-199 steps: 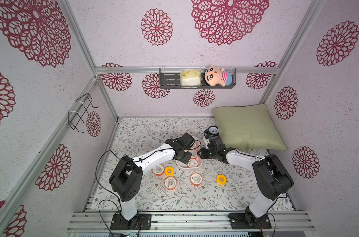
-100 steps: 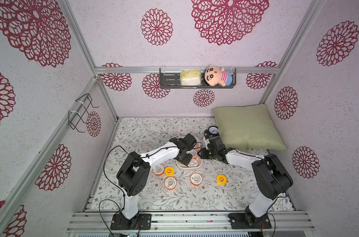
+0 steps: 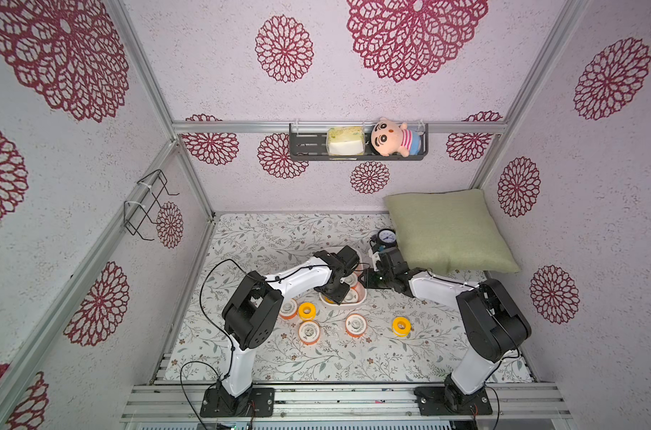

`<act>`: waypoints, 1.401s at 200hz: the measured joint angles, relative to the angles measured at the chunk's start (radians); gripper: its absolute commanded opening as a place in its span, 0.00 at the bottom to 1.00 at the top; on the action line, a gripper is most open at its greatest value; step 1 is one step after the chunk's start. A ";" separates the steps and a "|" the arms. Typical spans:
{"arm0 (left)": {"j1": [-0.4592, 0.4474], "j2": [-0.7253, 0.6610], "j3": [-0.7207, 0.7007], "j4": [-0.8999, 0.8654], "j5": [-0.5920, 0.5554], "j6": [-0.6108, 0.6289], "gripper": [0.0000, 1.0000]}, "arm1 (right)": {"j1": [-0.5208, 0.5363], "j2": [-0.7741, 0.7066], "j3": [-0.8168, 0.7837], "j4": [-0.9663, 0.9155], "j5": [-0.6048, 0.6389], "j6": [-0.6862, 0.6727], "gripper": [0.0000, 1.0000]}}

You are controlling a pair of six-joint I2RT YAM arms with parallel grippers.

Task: Put the sealing tape into the storage box
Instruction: Place the sealing tape in the storage box.

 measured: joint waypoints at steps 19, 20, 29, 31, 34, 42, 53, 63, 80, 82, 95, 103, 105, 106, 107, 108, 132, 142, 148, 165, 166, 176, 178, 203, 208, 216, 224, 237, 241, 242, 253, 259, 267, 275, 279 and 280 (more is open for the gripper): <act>-0.003 0.002 0.004 -0.009 -0.004 0.003 0.60 | 0.000 0.000 0.000 0.000 -0.001 0.000 0.35; -0.003 0.002 0.005 -0.010 -0.004 0.003 0.60 | 0.000 0.000 0.000 0.000 -0.001 0.000 0.35; -0.003 0.002 0.008 -0.013 -0.006 0.003 0.60 | 0.000 0.000 0.000 0.000 -0.001 0.000 0.35; -0.004 0.002 0.008 -0.013 -0.006 0.003 0.61 | 0.000 0.000 0.000 0.000 -0.001 0.000 0.35; -0.004 0.002 0.008 -0.014 -0.007 0.003 0.61 | 0.000 0.000 0.000 0.000 -0.001 0.000 0.35; -0.004 0.002 0.009 -0.016 -0.009 0.003 0.61 | 0.000 0.000 0.000 0.000 -0.001 0.000 0.35; -0.005 0.003 0.009 -0.019 -0.013 0.003 0.62 | 0.000 0.000 0.000 0.000 -0.001 0.000 0.35; -0.005 0.003 0.009 -0.019 -0.015 0.003 0.64 | -0.001 0.000 0.000 0.000 -0.001 0.000 0.35; -0.006 0.003 0.011 -0.020 -0.018 0.004 0.66 | -0.001 0.000 0.000 0.000 -0.002 0.000 0.35; -0.006 0.003 0.011 -0.021 -0.019 0.004 0.67 | -0.001 0.000 0.000 0.000 -0.002 0.000 0.35; -0.007 0.003 0.014 -0.022 -0.019 0.006 0.68 | -0.002 0.000 0.000 0.000 -0.002 0.000 0.35; -0.007 0.003 0.016 -0.023 -0.021 0.006 0.69 | -0.002 0.000 0.000 0.000 -0.002 0.000 0.35; -0.007 0.003 0.017 -0.024 -0.021 0.006 0.69 | -0.002 0.000 0.000 0.000 -0.002 0.000 0.35; -0.007 0.003 0.017 -0.024 -0.021 0.006 0.69 | -0.002 0.000 0.000 0.000 -0.002 0.000 0.35; -0.007 0.003 0.017 -0.024 -0.021 0.006 0.69 | -0.002 0.000 0.000 0.000 -0.002 0.000 0.35; -0.007 0.003 0.018 -0.024 -0.021 0.006 0.69 | -0.002 0.000 0.000 0.000 -0.002 0.000 0.35; -0.008 0.003 0.020 -0.026 -0.022 0.007 0.70 | -0.002 0.000 0.000 0.000 -0.002 0.000 0.35; -0.008 0.003 0.020 -0.026 -0.022 0.007 0.70 | -0.002 0.000 0.000 0.000 -0.002 0.000 0.35; -0.008 0.003 0.020 -0.026 -0.022 0.007 0.70 | -0.002 0.000 0.000 0.000 -0.002 0.000 0.35; -0.008 0.003 0.020 -0.027 -0.023 0.007 0.70 | -0.002 0.000 0.000 0.000 -0.002 0.000 0.35; -0.008 0.003 0.020 -0.027 -0.023 0.007 0.70 | -0.002 0.000 0.000 0.000 -0.002 0.000 0.35; -0.008 0.003 0.020 -0.026 -0.023 0.007 0.70 | -0.002 0.000 0.000 0.000 -0.002 0.000 0.35; -0.008 0.003 0.020 -0.026 -0.023 0.007 0.70 | -0.002 0.000 0.000 0.000 -0.002 0.000 0.35; -0.009 -0.014 0.016 -0.021 -0.023 0.007 0.69 | -0.002 0.000 0.000 0.000 -0.002 0.000 0.35; -0.009 -0.023 0.012 -0.018 -0.022 0.007 0.69 | -0.002 0.000 0.000 0.000 -0.002 0.000 0.36; -0.009 -0.045 0.002 -0.006 -0.020 0.007 0.69 | -0.003 0.000 0.000 0.000 -0.002 0.000 0.37; -0.009 -0.080 -0.014 0.007 -0.018 0.007 0.69 | -0.003 0.000 0.000 0.000 -0.001 0.001 0.39; -0.005 -0.146 -0.046 0.035 -0.012 0.006 0.69 | -0.003 -0.001 0.000 -0.001 0.002 -0.001 0.42; -0.002 -0.167 -0.056 0.045 -0.010 0.005 0.69 | -0.003 -0.002 0.000 -0.001 0.003 -0.002 0.43; -0.002 -0.172 -0.058 0.047 -0.010 0.005 0.69 | -0.003 -0.003 0.000 -0.001 0.003 -0.002 0.43; 0.005 -0.231 -0.087 0.079 -0.002 0.000 0.69 | -0.004 -0.007 0.000 -0.002 0.003 -0.002 0.46; 0.011 -0.263 -0.105 0.098 0.003 -0.004 0.69 | -0.004 -0.013 0.000 -0.003 0.004 -0.006 0.47; 0.023 -0.305 -0.130 0.126 0.009 -0.013 0.69 | -0.005 -0.023 0.000 -0.003 0.006 -0.010 0.49; 0.038 -0.343 -0.156 0.154 0.014 -0.023 0.69 | -0.005 -0.037 -0.001 -0.003 0.008 -0.011 0.49; 0.048 -0.362 -0.170 0.167 0.017 -0.029 0.69 | -0.005 -0.047 -0.003 -0.003 0.007 -0.011 0.49; 0.050 -0.365 -0.173 0.170 0.018 -0.031 0.69 | -0.005 -0.049 -0.003 -0.003 0.008 -0.012 0.49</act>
